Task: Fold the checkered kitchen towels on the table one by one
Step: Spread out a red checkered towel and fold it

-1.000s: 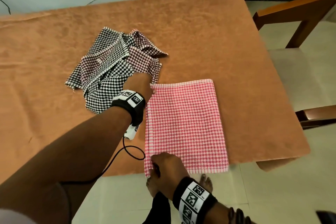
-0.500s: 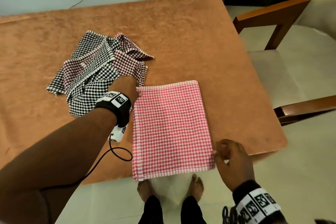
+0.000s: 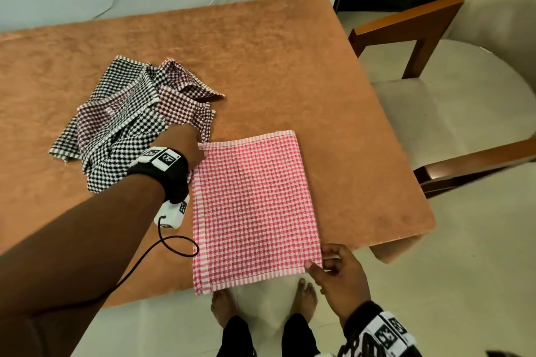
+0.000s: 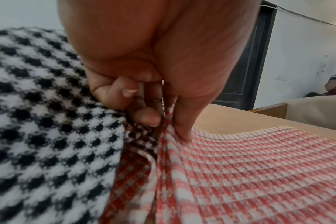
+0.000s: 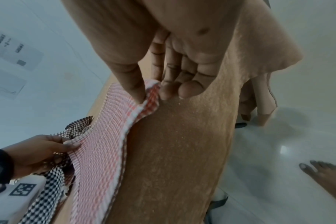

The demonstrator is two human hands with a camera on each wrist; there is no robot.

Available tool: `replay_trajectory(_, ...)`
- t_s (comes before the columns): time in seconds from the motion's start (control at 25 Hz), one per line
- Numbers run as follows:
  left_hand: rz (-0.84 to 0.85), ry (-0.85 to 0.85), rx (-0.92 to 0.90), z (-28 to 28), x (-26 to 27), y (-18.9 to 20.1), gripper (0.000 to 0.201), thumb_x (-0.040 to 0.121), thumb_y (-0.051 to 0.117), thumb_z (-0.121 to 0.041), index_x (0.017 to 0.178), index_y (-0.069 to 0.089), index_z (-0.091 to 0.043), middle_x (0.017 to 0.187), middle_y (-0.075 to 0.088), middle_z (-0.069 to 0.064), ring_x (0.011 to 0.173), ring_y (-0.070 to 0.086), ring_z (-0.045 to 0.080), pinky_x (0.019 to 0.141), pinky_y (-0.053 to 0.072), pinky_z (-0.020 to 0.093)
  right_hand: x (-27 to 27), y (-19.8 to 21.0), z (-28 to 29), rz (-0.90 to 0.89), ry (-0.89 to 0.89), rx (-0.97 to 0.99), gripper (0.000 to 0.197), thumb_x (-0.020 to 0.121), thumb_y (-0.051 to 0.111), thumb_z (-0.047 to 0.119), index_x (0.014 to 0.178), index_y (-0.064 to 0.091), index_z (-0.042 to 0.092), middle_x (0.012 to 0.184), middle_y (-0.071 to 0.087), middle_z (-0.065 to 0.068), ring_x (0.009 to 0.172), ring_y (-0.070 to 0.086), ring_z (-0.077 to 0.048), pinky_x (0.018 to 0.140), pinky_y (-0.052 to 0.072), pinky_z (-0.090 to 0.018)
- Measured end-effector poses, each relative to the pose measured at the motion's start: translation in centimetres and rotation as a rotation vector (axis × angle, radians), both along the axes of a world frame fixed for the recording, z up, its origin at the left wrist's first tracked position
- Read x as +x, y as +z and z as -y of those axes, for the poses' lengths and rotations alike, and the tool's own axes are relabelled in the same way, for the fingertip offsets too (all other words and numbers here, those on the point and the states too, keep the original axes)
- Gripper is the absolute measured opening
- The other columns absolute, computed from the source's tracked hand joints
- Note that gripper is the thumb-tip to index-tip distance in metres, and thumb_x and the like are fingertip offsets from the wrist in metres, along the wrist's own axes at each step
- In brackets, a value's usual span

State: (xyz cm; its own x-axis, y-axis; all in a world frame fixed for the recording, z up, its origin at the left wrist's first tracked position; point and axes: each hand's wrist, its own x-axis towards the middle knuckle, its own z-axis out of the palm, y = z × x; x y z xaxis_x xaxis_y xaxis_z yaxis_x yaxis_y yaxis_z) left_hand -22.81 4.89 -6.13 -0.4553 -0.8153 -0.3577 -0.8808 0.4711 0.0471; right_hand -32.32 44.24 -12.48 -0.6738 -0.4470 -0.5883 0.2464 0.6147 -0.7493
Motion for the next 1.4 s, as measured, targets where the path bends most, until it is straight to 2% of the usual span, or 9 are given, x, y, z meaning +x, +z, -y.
replay_trajectory(0.16,-0.038,0.009,0.007,0.2,0.1,0.0,0.037,0.08,0.077,-0.036,0.109,0.07,-0.014,0.11,0.069,0.012,0.102,0.064,0.032,0.085,0.052,0.038,-1.2,0.7,0.0,0.024,-0.034,-0.01,0.03,0.072,0.085,0.018,0.094,0.067,0.025,0.074,0.074,-0.003,0.064,0.064,-0.018,0.063,0.05,-0.035)
replay_trajectory(0.36,-0.113,0.044,0.022,0.0,-0.7,0.0,0.034,0.081,0.077,-0.038,0.104,0.07,-0.014,0.108,0.07,0.013,0.101,0.063,0.033,0.084,0.051,0.038,-6.1,3.9,0.3,-0.111,-0.032,-0.018,0.022,0.075,0.078,0.001,0.087,0.071,0.018,0.07,0.072,-0.005,0.056,0.059,-0.014,0.057,0.047,-0.031)
replay_trajectory(0.56,-0.242,0.095,0.061,-0.8,-2.9,-0.5,0.025,0.081,0.075,-0.041,0.089,0.068,-0.018,0.102,0.07,0.012,0.099,0.064,0.034,0.079,0.048,0.035,-13.4,4.7,0.0,-0.351,-0.071,0.031,0.022,0.075,0.077,0.002,0.09,0.07,0.016,0.075,0.07,-0.006,0.065,0.062,-0.021,0.058,0.047,-0.028)
replay_trajectory(0.72,-0.185,0.085,0.114,-1.3,-4.2,-1.6,0.024,0.082,0.072,-0.044,0.079,0.061,-0.023,0.095,0.072,0.01,0.083,0.062,0.027,0.072,0.047,0.032,-14.8,2.8,-0.3,-0.372,0.14,0.159,0.023,0.075,0.078,0.007,0.092,0.07,0.02,0.078,0.07,0.001,0.073,0.066,-0.019,0.061,0.048,-0.027)
replay_trajectory(0.84,-0.126,0.042,0.059,-1.9,-5.1,-1.2,0.026,0.078,0.071,-0.038,0.095,0.065,-0.02,0.101,0.07,0.01,0.09,0.064,0.03,0.078,0.055,0.038,-15.2,2.1,-0.4,-0.343,0.176,0.171,0.016,0.078,0.078,0.018,0.091,0.071,0.023,0.08,0.071,0.006,0.075,0.066,-0.012,0.062,0.047,-0.025)
replay_trajectory(0.96,-0.202,-0.15,-0.172,-3.3,-9.2,-0.4,0.047,0.075,0.07,-0.039,0.118,0.06,-0.025,0.119,0.064,0.008,0.11,0.057,0.034,0.09,0.049,0.046,-15.8,2.1,0.0,-0.355,0.145,0.148,0.004,0.083,0.075,0.027,0.082,0.071,0.026,0.079,0.071,0.01,0.078,0.065,-0.009,0.064,0.045,-0.024)
replay_trajectory(1.12,-0.312,-0.172,0.129,-5.0,-18.0,-1.4,0.041,0.083,0.059,-0.06,0.113,0.061,-0.033,0.111,0.07,-0.002,0.111,0.06,0.028,0.098,0.046,0.048,-15.7,2.1,0.4,-0.401,0.164,0.155,0.013,0.084,0.074,0.022,0.077,0.067,0.031,0.073,0.07,0.011,0.072,0.065,-0.011,0.061,0.047,-0.025)
replay_trajectory(1.28,-0.423,-0.173,0.287,-5.0,-23.3,-3.2,0.034,0.08,0.078,-0.034,0.111,0.067,-0.024,0.116,0.069,0.003,0.104,0.065,0.023,0.088,0.05,0.027,-15.9,2.5,0.5,-0.425,0.199,0.192,0.017,0.084,0.073,0.022,0.076,0.064,0.033,0.07,0.067,0.015,0.067,0.061,-0.004,0.056,0.038,-0.017)
replay_trajectory(1.4,-0.558,-0.169,0.247,-4.6,-24.1,-3.9,0.032,0.078,0.081,-0.021,0.107,0.07,-0.024,0.101,0.071,0.002,0.094,0.067,0.019,0.082,0.05,0.024,-16.1,2.8,0.6,-0.44,0.222,0.221,0.019,0.085,0.074,0.023,0.076,0.062,0.034,0.071,0.065,0.015,0.068,0.059,-0.002,0.055,0.036,-0.014)
